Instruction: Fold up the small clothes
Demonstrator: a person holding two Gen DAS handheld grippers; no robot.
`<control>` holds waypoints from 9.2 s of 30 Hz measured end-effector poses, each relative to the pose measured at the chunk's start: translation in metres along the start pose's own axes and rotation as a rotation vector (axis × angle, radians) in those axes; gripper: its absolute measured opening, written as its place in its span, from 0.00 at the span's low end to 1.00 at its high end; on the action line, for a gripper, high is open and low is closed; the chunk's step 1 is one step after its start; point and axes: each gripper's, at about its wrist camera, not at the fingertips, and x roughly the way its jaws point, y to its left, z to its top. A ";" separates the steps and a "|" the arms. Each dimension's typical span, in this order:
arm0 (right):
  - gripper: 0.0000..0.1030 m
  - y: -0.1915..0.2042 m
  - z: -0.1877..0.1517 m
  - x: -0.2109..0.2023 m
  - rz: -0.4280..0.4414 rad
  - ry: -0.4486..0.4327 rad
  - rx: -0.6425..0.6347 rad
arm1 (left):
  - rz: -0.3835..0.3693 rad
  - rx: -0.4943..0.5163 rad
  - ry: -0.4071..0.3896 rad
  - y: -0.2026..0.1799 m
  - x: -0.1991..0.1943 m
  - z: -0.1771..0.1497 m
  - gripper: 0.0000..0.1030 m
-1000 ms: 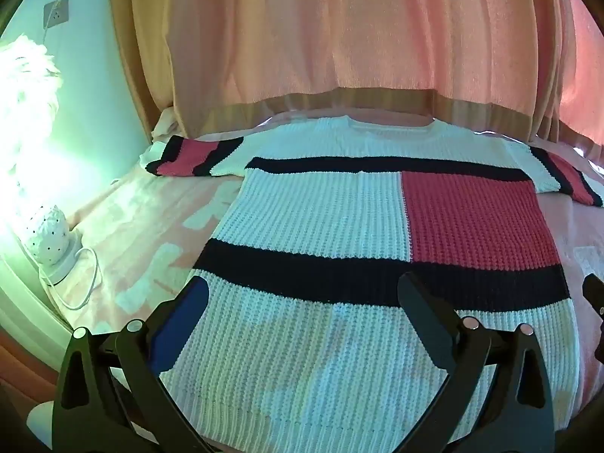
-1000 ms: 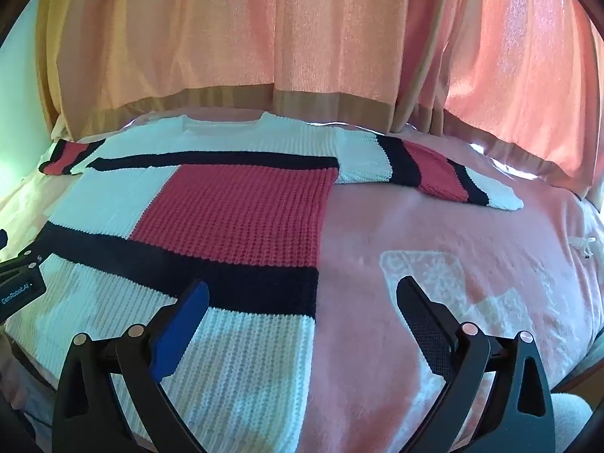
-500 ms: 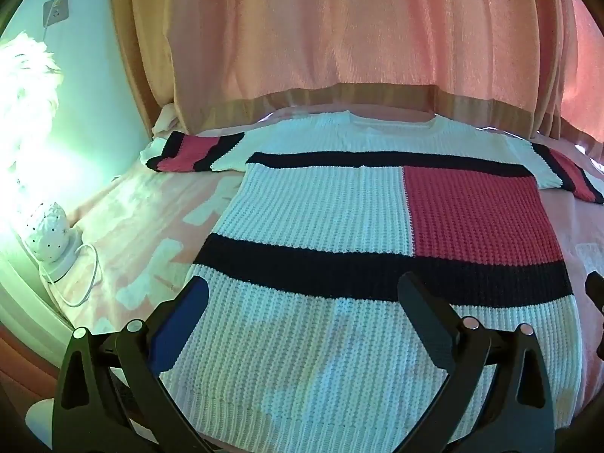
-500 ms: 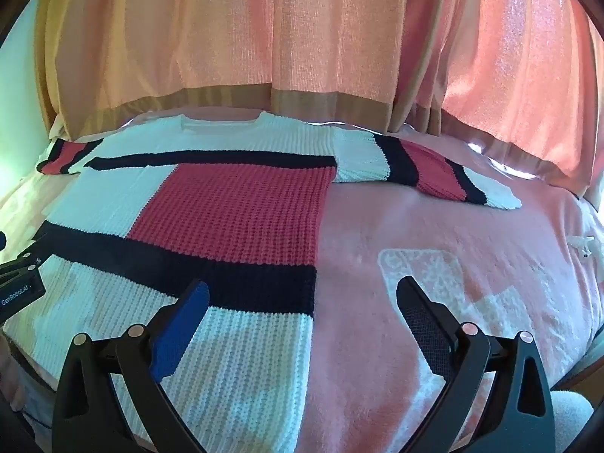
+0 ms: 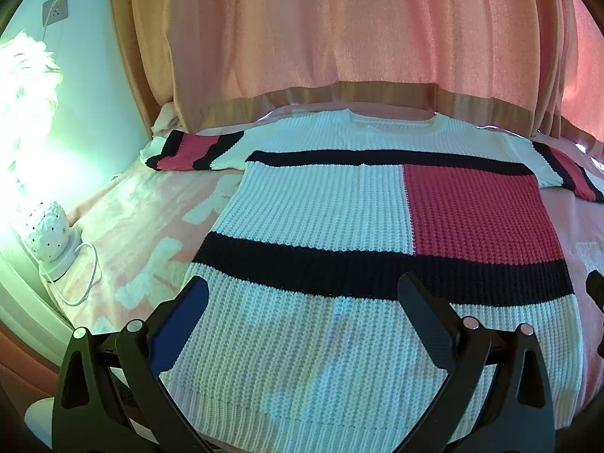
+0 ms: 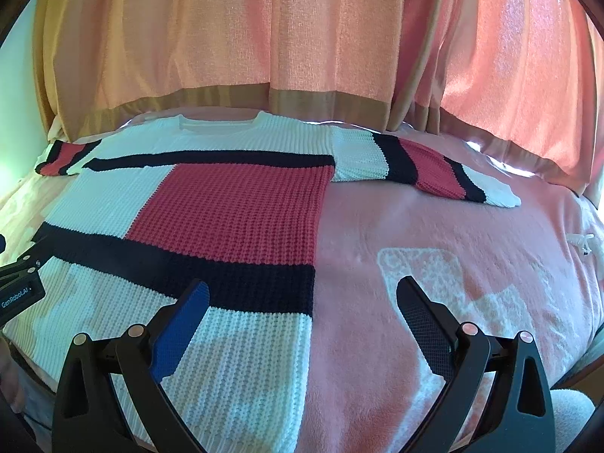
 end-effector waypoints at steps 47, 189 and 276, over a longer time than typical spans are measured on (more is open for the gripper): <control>0.95 0.005 -0.003 0.002 0.014 -0.001 0.002 | -0.007 0.015 -0.006 -0.002 0.000 -0.003 0.95; 0.18 -0.051 0.132 0.203 0.277 0.279 0.086 | -0.353 -0.403 0.276 0.050 0.268 0.149 0.35; 0.34 0.076 0.089 0.071 0.437 -0.028 -0.159 | 0.030 -0.286 -0.156 0.169 0.181 0.239 0.06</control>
